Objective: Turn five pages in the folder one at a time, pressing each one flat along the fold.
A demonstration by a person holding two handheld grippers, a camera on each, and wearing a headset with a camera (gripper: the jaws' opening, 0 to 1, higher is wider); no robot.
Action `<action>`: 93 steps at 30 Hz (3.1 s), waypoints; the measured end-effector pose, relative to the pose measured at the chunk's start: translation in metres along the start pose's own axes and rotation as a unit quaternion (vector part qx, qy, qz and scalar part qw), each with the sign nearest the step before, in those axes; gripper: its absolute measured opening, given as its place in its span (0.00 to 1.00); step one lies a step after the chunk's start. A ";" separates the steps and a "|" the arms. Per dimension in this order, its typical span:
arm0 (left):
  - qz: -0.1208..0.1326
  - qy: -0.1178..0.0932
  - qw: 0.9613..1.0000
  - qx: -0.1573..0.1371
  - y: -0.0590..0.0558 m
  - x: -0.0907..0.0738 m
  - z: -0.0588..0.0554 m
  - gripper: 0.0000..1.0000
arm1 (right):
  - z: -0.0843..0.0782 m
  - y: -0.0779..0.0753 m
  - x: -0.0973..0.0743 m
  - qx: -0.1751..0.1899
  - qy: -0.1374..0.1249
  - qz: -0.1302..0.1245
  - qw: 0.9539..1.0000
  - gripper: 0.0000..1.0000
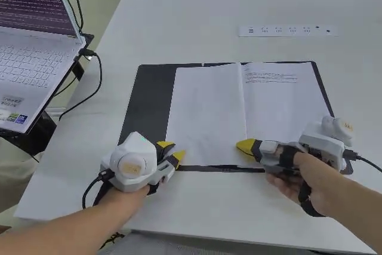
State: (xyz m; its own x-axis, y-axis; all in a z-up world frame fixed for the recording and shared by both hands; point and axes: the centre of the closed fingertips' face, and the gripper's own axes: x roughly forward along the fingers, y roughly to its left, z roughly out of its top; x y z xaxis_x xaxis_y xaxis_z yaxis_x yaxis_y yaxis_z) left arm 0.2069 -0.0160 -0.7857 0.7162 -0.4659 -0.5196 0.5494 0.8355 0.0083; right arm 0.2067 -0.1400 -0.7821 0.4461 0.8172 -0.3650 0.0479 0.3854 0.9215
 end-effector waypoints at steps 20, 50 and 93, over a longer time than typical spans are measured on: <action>0.009 0.053 0.998 -0.031 0.002 0.000 -0.002 0.12 | -0.032 0.024 -0.038 -0.023 -0.021 -0.004 1.000 0.00; 0.008 -0.012 0.995 -0.098 -0.034 -0.089 0.074 0.58 | 0.037 0.063 -0.198 -0.299 -0.193 -0.189 0.915 0.38; -0.002 0.016 0.998 -0.056 -0.069 -0.059 0.086 0.94 | 0.037 0.026 -0.222 -0.388 -0.193 -0.258 0.864 0.93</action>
State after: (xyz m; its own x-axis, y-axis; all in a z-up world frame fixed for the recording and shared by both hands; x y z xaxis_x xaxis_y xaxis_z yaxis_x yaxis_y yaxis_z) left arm 0.1635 -0.0716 -0.6818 0.6993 -0.4613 -0.5461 0.4995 0.8618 -0.0885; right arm 0.1418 -0.3269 -0.6721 0.8161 0.3044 -0.4912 -0.2165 0.9492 0.2285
